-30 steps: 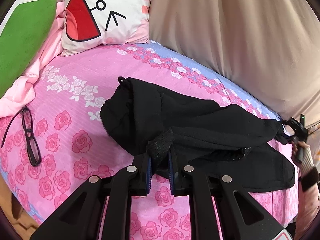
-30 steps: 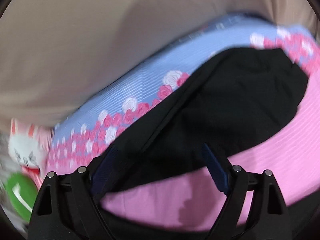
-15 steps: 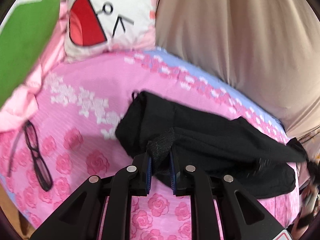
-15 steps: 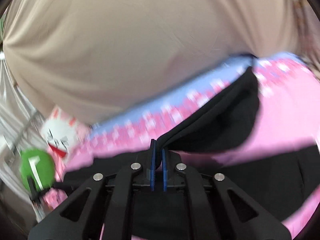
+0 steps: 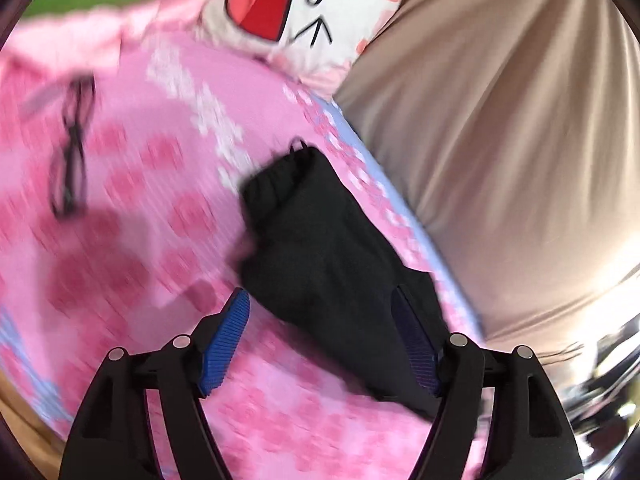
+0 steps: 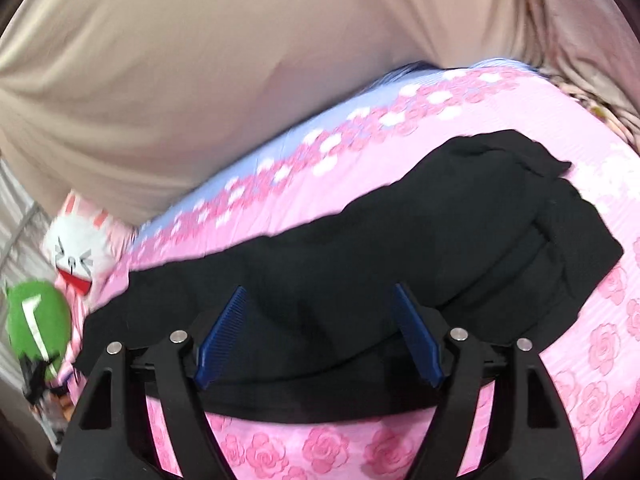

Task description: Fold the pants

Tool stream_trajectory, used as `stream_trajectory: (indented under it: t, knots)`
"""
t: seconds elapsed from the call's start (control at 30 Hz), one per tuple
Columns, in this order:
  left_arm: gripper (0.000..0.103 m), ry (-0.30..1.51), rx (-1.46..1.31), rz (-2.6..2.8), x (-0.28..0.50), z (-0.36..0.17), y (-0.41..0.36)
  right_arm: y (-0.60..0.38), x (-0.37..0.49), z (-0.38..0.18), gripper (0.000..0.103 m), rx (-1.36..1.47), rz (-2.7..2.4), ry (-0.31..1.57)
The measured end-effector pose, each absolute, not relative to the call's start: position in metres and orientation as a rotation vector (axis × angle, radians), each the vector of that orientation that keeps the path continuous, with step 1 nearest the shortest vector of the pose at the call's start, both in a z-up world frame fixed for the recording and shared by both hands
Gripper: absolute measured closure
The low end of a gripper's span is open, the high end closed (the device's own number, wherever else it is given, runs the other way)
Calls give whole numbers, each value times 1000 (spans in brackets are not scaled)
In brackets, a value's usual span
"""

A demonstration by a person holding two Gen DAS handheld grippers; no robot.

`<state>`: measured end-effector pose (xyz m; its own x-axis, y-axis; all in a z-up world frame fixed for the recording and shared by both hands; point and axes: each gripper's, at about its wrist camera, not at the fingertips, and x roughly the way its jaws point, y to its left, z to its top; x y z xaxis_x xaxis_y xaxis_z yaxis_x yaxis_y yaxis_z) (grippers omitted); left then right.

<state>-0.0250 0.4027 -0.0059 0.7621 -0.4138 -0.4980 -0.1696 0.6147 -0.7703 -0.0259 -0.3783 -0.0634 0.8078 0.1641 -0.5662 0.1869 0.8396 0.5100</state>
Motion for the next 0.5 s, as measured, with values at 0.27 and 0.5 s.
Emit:
stream_trajectory:
  t: [0.27, 0.5]
  knots:
    - [79, 766, -964, -167, 18, -19, 374, -418, -30, -76, 25, 699, -79, 639]
    - [100, 787, -840, -183, 59, 23, 377, -477, 5, -90, 19, 854, -157, 654]
